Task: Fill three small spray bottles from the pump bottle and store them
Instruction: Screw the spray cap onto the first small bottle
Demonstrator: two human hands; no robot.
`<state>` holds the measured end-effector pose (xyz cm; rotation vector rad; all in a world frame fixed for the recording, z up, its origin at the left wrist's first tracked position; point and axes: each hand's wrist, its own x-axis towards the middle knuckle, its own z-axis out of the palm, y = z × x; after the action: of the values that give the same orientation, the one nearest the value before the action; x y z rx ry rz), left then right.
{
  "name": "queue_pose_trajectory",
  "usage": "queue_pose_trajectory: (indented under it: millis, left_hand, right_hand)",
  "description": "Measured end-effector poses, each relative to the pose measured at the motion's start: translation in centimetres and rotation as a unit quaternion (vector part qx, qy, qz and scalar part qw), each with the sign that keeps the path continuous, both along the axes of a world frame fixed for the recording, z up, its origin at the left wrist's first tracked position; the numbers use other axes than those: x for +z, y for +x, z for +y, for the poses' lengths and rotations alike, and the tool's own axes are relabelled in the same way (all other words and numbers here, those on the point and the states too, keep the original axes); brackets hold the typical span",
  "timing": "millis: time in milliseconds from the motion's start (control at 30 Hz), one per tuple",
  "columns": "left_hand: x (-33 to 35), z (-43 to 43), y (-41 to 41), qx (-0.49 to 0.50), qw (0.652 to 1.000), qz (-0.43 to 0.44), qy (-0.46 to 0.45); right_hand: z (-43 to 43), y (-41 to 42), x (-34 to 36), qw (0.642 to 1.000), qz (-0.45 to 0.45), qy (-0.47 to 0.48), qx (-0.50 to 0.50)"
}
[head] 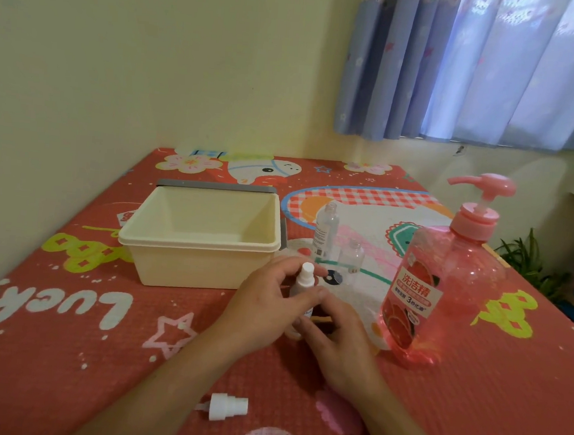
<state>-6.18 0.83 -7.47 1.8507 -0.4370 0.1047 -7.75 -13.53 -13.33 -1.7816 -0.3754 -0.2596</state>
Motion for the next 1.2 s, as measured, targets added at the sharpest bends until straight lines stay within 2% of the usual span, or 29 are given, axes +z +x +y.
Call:
queue_pose_trajectory:
  millis: [133, 267, 467, 633, 933, 1200]
  left_hand:
    - [0.22, -0.17, -0.18, 0.005, 1.0, 0.019, 0.018]
    - [0.08, -0.11, -0.14, -0.004, 1.0, 0.025, -0.017]
    - [-0.19, -0.13, -0.24, 0.002, 1.0, -0.011, -0.023]
    - [-0.08, -0.04, -0.08, 0.011, 0.999, 0.031, -0.036]
    - [0.19, 0.11, -0.49, -0.014, 0.997, 0.041, -0.063]
    - [0.19, 0.75, -0.54, -0.002, 0.998, -0.016, -0.057]
  right_hand:
    - [0.02, 0.12, -0.19, 1.0, 0.001, -0.009, 0.002]
    - [0.06, 0.06, 0.26, 1.0, -0.008, -0.008, 0.011]
    - [0.07, -0.02, 0.27, 1.0, -0.009, -0.005, 0.009]
    - [0.04, -0.05, 0.3, 1.0, -0.011, -0.015, 0.006]
    - [0.11, -0.14, 0.35, 1.0, -0.015, -0.014, 0.004]
    - [0.22, -0.05, 0.4, 1.0, 0.004, -0.013, 0.006]
